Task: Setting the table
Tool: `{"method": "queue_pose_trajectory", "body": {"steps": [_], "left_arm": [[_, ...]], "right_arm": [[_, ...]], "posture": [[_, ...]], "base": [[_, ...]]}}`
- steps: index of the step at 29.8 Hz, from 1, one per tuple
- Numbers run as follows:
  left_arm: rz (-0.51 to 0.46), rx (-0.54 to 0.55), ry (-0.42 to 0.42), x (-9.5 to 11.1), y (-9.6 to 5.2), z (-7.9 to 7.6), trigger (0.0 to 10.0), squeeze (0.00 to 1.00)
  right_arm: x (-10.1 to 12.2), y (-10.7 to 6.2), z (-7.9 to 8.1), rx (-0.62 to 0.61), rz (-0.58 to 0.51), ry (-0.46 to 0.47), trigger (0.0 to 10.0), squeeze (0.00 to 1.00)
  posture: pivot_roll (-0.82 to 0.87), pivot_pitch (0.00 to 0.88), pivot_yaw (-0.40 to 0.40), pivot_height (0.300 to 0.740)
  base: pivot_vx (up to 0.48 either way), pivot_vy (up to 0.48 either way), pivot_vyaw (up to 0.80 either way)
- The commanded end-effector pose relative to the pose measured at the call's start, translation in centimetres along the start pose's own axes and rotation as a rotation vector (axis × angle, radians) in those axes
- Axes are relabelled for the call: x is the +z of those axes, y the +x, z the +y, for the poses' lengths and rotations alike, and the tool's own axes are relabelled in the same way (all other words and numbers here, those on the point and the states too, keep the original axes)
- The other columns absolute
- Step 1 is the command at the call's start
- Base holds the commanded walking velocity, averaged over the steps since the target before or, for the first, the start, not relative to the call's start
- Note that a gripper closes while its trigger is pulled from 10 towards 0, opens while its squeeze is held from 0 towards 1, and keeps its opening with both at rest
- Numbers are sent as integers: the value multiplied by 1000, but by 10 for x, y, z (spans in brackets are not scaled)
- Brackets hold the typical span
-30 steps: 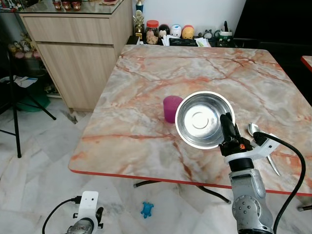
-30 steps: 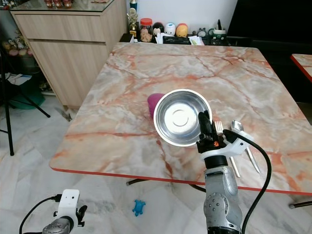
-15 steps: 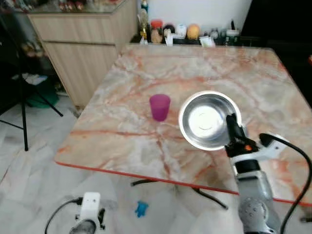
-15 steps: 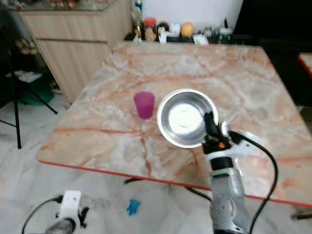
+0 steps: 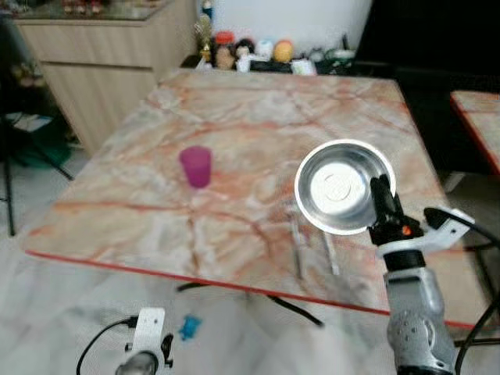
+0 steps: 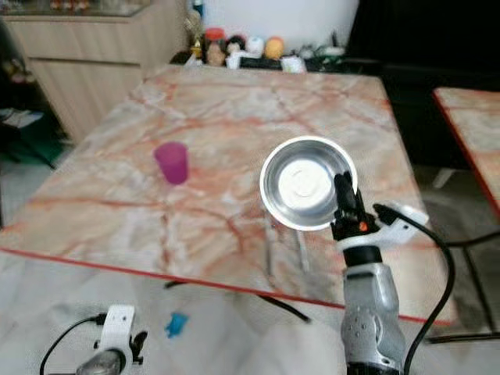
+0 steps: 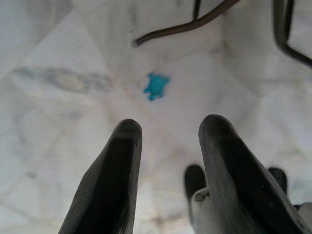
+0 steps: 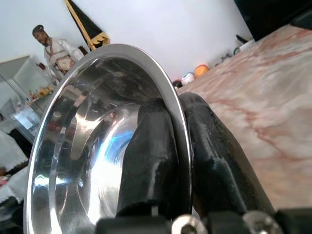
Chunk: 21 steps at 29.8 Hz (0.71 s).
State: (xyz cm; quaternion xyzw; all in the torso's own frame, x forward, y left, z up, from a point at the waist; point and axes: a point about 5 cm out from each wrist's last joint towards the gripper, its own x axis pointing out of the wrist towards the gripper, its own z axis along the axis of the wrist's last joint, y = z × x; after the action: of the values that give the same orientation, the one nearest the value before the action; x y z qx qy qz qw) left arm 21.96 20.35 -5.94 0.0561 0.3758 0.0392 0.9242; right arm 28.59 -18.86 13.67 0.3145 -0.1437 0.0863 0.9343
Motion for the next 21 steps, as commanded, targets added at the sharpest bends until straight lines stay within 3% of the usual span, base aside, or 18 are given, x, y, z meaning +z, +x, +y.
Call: {"method": "queue_pose_trajectory", "body": {"steps": [1, 21], "left_arm": [[18, 9, 6, -5, -1, 3, 10000, 0], [18, 3, 19, -6, -2, 4, 10000, 0]], "right_arm": [[3, 4, 5, 21, -10, -9, 10000, 0], [7, 7, 1, -17, -35, -21, 10000, 0]], "posture": [[-9, 49, -1, 740], [-18, 5, -1, 740]], "base": [[0, -401, 0], [0, -403, 0]]}}
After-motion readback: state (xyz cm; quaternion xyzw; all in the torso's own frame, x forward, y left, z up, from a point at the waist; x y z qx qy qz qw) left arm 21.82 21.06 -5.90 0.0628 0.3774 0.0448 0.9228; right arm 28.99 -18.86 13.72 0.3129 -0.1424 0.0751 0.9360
